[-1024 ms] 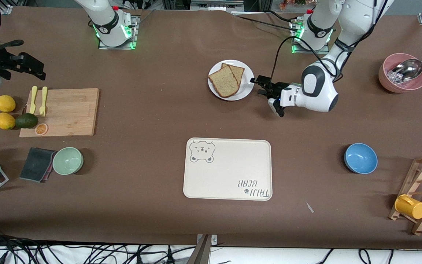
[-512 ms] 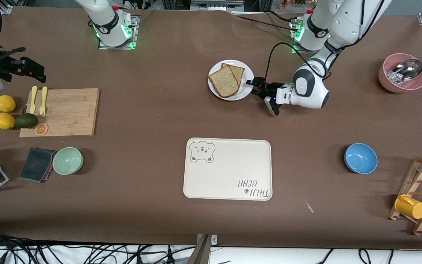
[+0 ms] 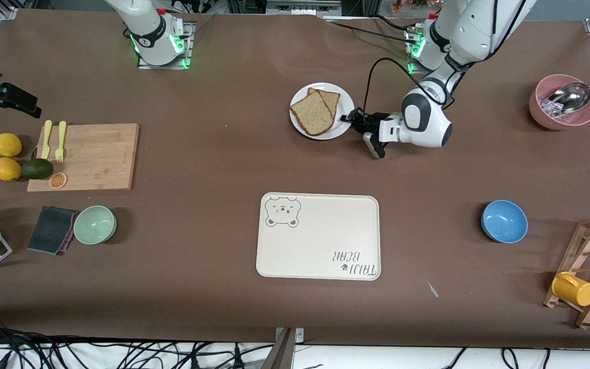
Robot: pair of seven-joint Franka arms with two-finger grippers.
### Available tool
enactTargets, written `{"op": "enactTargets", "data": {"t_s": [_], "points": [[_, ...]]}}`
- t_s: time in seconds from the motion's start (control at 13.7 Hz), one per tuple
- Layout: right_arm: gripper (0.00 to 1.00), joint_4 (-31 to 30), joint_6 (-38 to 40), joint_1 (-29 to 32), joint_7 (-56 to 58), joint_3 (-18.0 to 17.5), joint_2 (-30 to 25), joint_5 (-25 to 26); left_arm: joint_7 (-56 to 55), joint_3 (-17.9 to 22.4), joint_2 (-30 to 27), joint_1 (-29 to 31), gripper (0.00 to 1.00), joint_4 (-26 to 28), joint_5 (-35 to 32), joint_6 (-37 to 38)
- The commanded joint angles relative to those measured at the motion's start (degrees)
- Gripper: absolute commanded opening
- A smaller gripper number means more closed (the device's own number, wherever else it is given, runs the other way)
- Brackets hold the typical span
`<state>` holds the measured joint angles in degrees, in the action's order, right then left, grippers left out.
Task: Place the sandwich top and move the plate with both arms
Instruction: 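Grasp the white plate rim with the left gripper, then slide the plate with the left gripper onto the cream tray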
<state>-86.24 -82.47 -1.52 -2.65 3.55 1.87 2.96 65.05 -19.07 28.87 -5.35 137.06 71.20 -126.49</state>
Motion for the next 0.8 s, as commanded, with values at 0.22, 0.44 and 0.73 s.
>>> {"op": "enactTargets", "data": {"t_s": [0.22,0.44,0.73], "points": [[1.00,0.11,0.38,-0.24,-0.42,-0.56,-0.11,-0.32,0.96,-0.18,-0.39,1.03,0.00,-0.21,3.77,0.19],[1.00,0.11,1.17,-0.41,-0.25,-0.91,-0.64,-0.15,-3.69,-0.18,-0.83,2.44,0.00,-2.31,4.56,3.17],[1.00,-0.15,2.84,-0.33,-0.25,-0.65,-0.64,0.03,-6.95,-0.18,-1.10,5.08,0.00,-6.88,4.65,7.48]]}}
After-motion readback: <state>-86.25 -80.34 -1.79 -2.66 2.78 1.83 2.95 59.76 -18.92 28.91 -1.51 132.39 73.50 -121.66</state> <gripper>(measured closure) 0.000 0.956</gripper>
